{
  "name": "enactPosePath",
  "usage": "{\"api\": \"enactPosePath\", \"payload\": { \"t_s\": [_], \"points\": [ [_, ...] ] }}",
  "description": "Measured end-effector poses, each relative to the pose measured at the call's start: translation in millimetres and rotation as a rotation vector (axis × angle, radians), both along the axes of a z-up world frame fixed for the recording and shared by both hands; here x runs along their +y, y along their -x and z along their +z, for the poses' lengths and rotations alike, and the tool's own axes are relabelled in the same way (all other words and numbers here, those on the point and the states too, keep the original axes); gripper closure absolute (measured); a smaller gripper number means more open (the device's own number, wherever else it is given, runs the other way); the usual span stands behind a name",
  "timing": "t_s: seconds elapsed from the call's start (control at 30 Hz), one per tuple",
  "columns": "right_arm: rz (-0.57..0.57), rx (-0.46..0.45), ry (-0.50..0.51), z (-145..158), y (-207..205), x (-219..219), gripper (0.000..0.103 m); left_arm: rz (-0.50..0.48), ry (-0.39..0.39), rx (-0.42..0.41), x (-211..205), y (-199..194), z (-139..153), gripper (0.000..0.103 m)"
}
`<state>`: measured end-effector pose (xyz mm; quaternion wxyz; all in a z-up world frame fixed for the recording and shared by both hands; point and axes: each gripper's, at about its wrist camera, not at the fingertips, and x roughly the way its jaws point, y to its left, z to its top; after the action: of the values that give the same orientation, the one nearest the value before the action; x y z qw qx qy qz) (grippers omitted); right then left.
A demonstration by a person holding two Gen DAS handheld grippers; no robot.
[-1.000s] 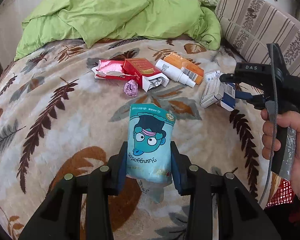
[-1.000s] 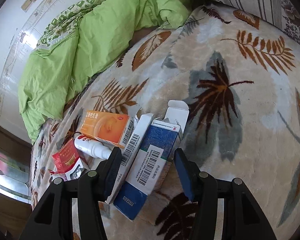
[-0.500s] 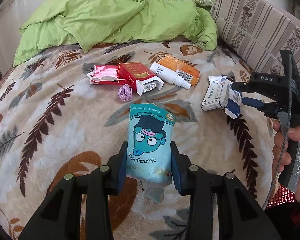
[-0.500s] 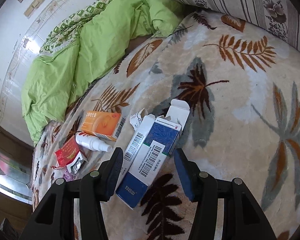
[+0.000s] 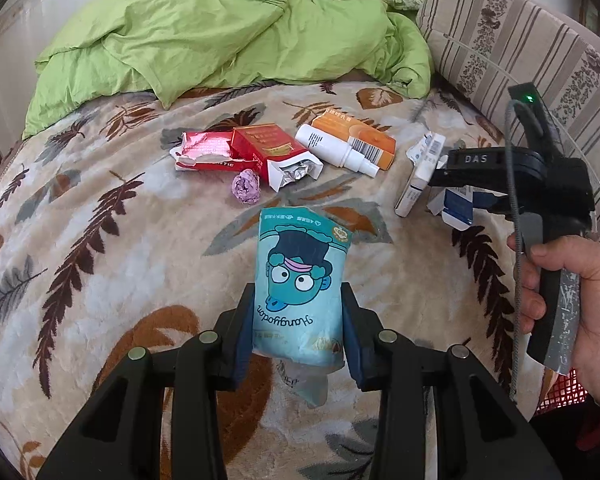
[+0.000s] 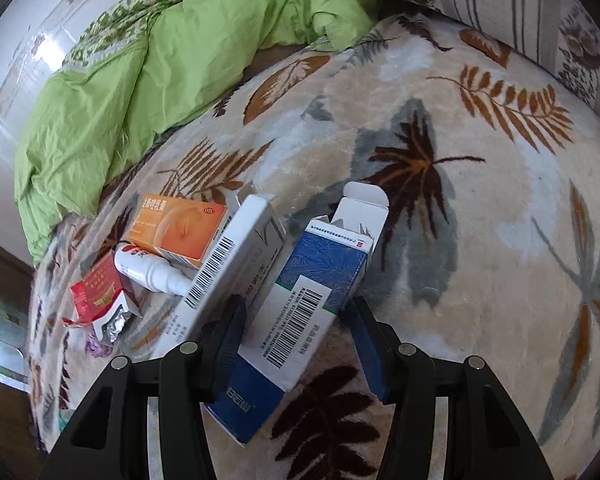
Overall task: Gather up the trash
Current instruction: 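Grasp the white-and-blue medicine box with the right tool, then hold the pouch in the left tool while the right tool holds the box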
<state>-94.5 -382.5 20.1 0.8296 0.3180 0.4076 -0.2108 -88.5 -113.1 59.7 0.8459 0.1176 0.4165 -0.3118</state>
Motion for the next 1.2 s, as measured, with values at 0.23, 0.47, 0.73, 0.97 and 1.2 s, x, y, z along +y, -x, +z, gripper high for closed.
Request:
{"api": "enactPosePath", "payload": {
  "t_s": [0.23,0.47,0.73,0.97,1.2],
  "points": [
    [0.002,-0.021,0.056,10,11,6,0.070,0.027,0.006,-0.004,6,-8,0,0.066],
    [0.093,-0.137,0.201,57,47,51,0.070,0.077,0.057,-0.024,15,-7,10,0.066],
    [0.324,-0.219,0.214,70,81,137,0.070,0.175,0.060,-0.094,44,15,28,0.066],
    [0.392,-0.240,0.309,72,85,156,0.070,0.277,0.032,-0.143,78,37,31,0.066],
    [0.420,-0.252,0.330,71,83,165,0.070,0.312,0.012,-0.176,78,30,28,0.065]
  ]
}}
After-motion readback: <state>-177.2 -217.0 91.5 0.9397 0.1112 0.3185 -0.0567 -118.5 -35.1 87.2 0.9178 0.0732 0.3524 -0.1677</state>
